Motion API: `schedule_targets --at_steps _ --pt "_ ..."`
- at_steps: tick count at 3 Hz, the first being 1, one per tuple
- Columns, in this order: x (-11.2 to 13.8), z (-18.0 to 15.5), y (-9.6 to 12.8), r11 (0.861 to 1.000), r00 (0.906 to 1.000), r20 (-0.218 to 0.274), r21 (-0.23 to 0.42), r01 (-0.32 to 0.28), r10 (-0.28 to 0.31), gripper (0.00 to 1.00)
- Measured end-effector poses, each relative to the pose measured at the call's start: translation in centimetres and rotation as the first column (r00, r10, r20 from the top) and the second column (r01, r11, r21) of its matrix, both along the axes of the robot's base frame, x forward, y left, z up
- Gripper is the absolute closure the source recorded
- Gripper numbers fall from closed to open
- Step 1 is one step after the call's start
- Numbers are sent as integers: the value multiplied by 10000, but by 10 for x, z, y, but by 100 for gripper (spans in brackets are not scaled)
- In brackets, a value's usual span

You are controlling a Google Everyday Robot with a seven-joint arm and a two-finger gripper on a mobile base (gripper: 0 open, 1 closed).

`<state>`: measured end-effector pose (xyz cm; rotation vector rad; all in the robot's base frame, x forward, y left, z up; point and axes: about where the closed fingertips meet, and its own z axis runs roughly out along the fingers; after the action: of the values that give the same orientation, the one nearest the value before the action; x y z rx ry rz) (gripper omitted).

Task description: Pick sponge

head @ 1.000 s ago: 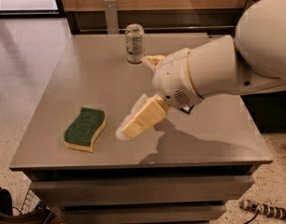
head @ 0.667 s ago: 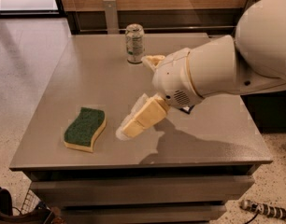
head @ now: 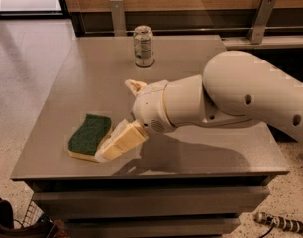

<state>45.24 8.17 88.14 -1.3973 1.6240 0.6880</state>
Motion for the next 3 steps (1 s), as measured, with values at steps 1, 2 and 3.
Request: schedule_targets --at_steps 1,2,3 --pt "0 -10 17 9993 9999 41 346 -143 142 0" --pt "-4 -27 34 9965 9998 -108 824 -162 171 0" --pt "-7 -43 46 9932 9995 -277 1157 -100 133 0"
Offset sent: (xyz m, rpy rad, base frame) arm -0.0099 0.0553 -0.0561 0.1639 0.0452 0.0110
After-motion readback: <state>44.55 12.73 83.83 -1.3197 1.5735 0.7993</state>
